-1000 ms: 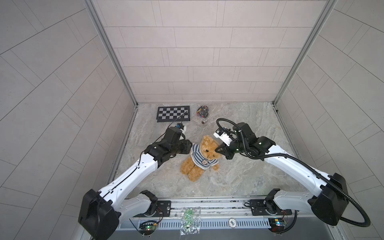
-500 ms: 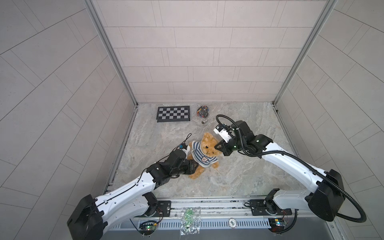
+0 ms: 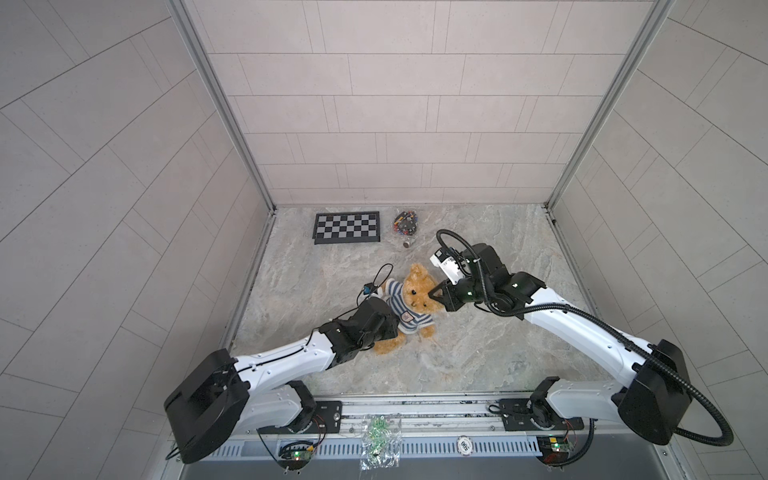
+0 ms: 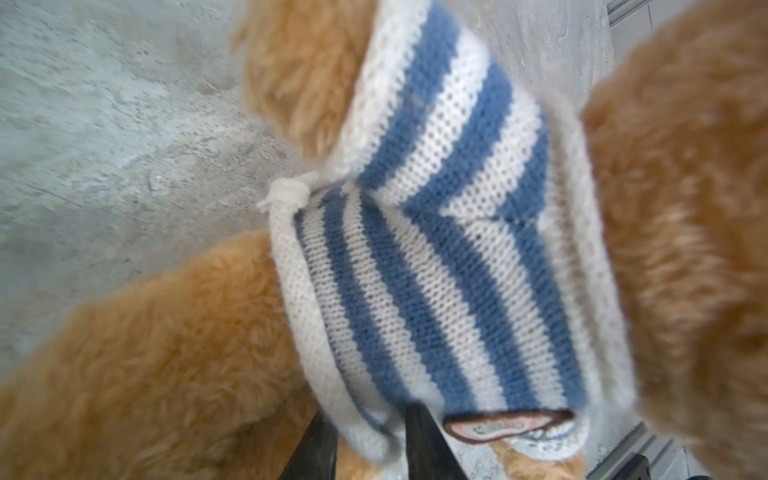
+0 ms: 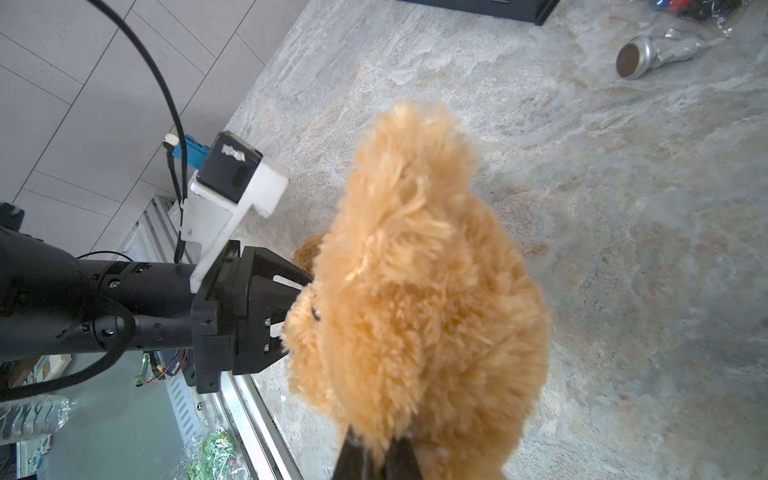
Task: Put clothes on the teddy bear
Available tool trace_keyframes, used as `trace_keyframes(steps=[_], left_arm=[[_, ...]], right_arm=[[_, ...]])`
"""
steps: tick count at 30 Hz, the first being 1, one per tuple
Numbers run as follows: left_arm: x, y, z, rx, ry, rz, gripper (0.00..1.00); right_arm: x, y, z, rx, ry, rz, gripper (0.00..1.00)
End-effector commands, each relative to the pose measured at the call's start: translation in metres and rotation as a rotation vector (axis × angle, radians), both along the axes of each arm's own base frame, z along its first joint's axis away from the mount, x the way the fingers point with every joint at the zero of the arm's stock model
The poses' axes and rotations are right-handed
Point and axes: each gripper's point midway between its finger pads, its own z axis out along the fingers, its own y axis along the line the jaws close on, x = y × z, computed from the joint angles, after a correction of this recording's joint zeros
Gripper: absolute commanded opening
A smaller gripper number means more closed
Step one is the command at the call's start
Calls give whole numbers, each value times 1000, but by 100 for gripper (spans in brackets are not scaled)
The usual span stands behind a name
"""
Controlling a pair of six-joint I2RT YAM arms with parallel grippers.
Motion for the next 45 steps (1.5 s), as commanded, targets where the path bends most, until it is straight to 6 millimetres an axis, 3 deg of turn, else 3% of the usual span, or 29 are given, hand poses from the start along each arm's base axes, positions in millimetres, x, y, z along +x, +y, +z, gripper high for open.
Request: trace_keyframes(steps=[1,5,12,15,19,29,37,45], left_arm=[[7,2,3,-1,-27,44,20],[6,8,-2,28,-25,52,0],[8,14,-12,78,-7,40,0],[13,9,-5,85,-21,31,0],[18,9,12,89,-60,26,0],[9,3,47,12,-164,-43,35],[-7,3,38,-89,-163,-35,39],[-6,-6,33,-172,-204,-49,39]], right_arm=[[0,3,19,54,-54,4,0],[-1,2,19,52,-54,3,0],[-5,1,39,107,-76,-12,0],[-5,0,54,165,-96,-42,0],[0,-4,61,208,-93,-114,0],[20,-5,45,347,14,-311,0],[29,-12,35,439,198,-524,0],[29,-15,56,572,240,-595,0]])
